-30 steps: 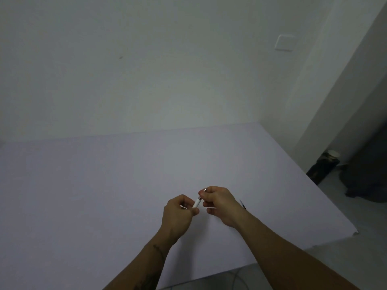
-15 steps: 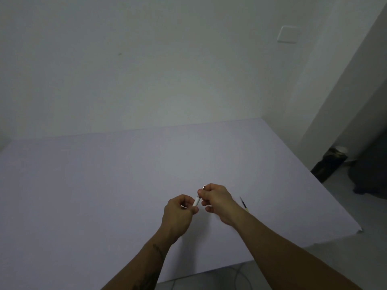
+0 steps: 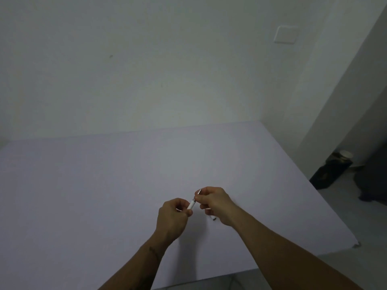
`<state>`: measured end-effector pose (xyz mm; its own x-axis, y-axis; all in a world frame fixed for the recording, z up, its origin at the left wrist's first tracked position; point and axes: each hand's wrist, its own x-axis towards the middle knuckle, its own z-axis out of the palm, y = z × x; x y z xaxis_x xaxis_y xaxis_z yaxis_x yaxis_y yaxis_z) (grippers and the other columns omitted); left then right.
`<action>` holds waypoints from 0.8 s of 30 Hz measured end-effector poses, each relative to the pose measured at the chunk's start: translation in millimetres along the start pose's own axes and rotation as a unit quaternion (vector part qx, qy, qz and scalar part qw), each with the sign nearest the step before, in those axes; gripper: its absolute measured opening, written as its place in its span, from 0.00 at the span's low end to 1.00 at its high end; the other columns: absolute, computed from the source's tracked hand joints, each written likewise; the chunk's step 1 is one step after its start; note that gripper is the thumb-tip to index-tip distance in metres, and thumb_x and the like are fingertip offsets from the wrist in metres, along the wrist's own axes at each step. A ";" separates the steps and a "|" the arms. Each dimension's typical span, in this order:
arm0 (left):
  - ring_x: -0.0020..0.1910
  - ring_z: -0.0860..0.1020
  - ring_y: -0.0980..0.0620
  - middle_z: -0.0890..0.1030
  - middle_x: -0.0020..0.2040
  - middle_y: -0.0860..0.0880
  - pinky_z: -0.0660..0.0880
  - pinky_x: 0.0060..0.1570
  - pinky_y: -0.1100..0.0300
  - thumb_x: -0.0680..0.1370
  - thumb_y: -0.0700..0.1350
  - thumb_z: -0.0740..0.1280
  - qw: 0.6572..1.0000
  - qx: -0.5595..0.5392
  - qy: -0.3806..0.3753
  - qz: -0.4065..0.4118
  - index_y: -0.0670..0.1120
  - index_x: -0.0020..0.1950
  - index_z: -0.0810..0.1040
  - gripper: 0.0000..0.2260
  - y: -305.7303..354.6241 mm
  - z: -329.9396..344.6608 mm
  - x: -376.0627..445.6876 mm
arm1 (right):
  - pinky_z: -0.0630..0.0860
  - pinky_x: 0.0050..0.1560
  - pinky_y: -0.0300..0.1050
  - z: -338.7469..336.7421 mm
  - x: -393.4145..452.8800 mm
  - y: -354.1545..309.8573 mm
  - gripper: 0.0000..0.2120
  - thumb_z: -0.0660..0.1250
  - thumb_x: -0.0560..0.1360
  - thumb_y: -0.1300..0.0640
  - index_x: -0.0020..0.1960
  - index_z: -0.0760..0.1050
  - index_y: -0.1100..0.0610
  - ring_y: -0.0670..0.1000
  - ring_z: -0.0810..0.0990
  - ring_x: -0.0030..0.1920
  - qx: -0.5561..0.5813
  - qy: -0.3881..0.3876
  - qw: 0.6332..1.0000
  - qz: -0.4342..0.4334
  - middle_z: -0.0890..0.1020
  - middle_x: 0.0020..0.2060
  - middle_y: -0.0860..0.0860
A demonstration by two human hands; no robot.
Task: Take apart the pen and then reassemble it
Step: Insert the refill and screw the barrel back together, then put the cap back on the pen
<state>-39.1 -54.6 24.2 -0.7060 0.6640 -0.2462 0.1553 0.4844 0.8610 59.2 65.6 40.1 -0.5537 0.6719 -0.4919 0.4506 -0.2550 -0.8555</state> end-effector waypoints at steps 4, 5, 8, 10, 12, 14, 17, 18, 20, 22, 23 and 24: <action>0.37 0.78 0.50 0.81 0.38 0.49 0.74 0.35 0.61 0.74 0.39 0.73 0.999 -0.010 0.026 -0.040 0.47 0.41 0.81 0.04 2.0 12.7 3.0 | 0.75 0.40 0.39 -36.2 15.6 11.0 0.15 0.71 0.70 0.63 0.57 0.81 0.54 0.50 0.81 0.42 -0.153 0.033 0.987 -0.025 0.83 0.47 0.54; 0.37 0.78 0.49 0.81 0.38 0.49 0.76 0.37 0.59 0.74 0.40 0.73 0.998 -0.010 0.033 -0.046 0.48 0.41 0.81 0.04 2.3 15.5 2.8 | 0.75 0.39 0.38 -42.9 19.3 13.4 0.15 0.69 0.70 0.63 0.56 0.81 0.53 0.50 0.81 0.42 -0.194 0.039 0.980 -0.030 0.83 0.48 0.54; 0.34 0.78 0.50 0.82 0.37 0.48 0.79 0.39 0.53 0.72 0.41 0.73 0.997 -0.010 0.052 -0.053 0.48 0.39 0.81 0.04 3.8 25.8 0.9 | 0.76 0.45 0.39 -53.9 30.9 21.9 0.15 0.66 0.70 0.63 0.55 0.81 0.52 0.52 0.82 0.47 -0.298 0.028 0.954 -0.037 0.83 0.51 0.54; 0.34 0.78 0.49 0.82 0.36 0.47 0.80 0.40 0.51 0.71 0.41 0.73 0.997 -0.013 0.053 -0.057 0.48 0.39 0.81 0.04 6.0 30.9 -1.2 | 0.76 0.48 0.40 -53.1 36.4 29.1 0.15 0.66 0.71 0.61 0.57 0.80 0.52 0.53 0.81 0.50 -0.344 0.005 0.938 -0.039 0.81 0.55 0.55; 0.36 0.80 0.49 0.83 0.37 0.47 0.81 0.41 0.51 0.72 0.41 0.73 0.996 -0.011 0.055 -0.066 0.49 0.39 0.81 0.04 8.2 37.3 -2.2 | 0.77 0.51 0.43 -50.6 41.6 36.7 0.16 0.67 0.71 0.56 0.59 0.78 0.53 0.56 0.81 0.53 -0.380 -0.016 0.924 -0.043 0.80 0.57 0.56; 0.37 0.80 0.48 0.82 0.37 0.47 0.81 0.42 0.51 0.73 0.40 0.72 0.995 -0.007 0.058 -0.079 0.49 0.39 0.81 0.05 9.6 41.2 -4.5 | 0.78 0.53 0.46 -45.9 46.1 44.1 0.16 0.66 0.74 0.50 0.58 0.77 0.55 0.57 0.81 0.53 -0.409 -0.017 0.910 -0.060 0.81 0.56 0.56; 0.38 0.80 0.48 0.82 0.37 0.48 0.80 0.43 0.52 0.73 0.41 0.71 0.993 0.008 0.063 -0.103 0.48 0.40 0.81 0.03 8.3 44.8 -10.1 | 0.78 0.51 0.48 -38.8 55.1 53.8 0.17 0.61 0.77 0.45 0.55 0.77 0.57 0.59 0.81 0.51 -0.431 -0.009 0.897 -0.091 0.82 0.53 0.57; 0.38 0.80 0.48 0.82 0.36 0.48 0.80 0.42 0.53 0.73 0.41 0.71 0.992 0.013 0.063 -0.111 0.48 0.41 0.81 0.03 7.7 45.5 -12.2 | 0.78 0.49 0.48 -36.9 58.5 56.3 0.16 0.61 0.77 0.46 0.54 0.76 0.58 0.59 0.81 0.51 -0.434 -0.012 0.895 -0.098 0.81 0.53 0.58; 0.37 0.80 0.49 0.82 0.36 0.49 0.79 0.38 0.56 0.73 0.41 0.71 0.990 0.031 0.064 -0.123 0.49 0.40 0.81 0.03 5.8 47.0 -15.5 | 0.75 0.46 0.46 -34.0 65.4 59.7 0.14 0.62 0.76 0.48 0.53 0.75 0.58 0.60 0.80 0.50 -0.440 -0.021 0.891 -0.110 0.81 0.53 0.58; 0.36 0.79 0.52 0.81 0.35 0.51 0.75 0.35 0.61 0.73 0.42 0.71 0.988 0.050 0.066 -0.132 0.50 0.39 0.81 0.04 3.5 47.6 -17.7 | 0.72 0.44 0.46 -32.1 70.2 63.0 0.14 0.63 0.75 0.48 0.53 0.73 0.59 0.60 0.80 0.50 -0.443 -0.028 0.888 -0.117 0.80 0.53 0.58; 0.36 0.79 0.52 0.81 0.35 0.52 0.74 0.34 0.62 0.73 0.42 0.71 0.987 0.055 0.068 -0.135 0.50 0.39 0.81 0.04 2.4 47.7 -18.0 | 0.72 0.43 0.47 -31.4 72.1 65.1 0.14 0.63 0.75 0.48 0.54 0.72 0.59 0.60 0.80 0.50 -0.443 -0.030 0.888 -0.121 0.79 0.53 0.58; 0.35 0.79 0.52 0.81 0.35 0.52 0.74 0.35 0.61 0.73 0.42 0.71 0.986 0.058 0.069 -0.137 0.51 0.39 0.81 0.05 1.5 47.5 -18.0 | 0.71 0.43 0.47 -30.6 73.3 67.1 0.14 0.63 0.75 0.49 0.54 0.71 0.58 0.60 0.80 0.51 -0.444 -0.031 0.887 -0.124 0.79 0.53 0.58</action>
<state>6.7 -38.7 8.7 -0.8181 0.4195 -0.3933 0.0175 0.7018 0.7121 70.3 119.0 -48.4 -0.7379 0.5845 -0.3374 0.6681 0.5618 -0.4880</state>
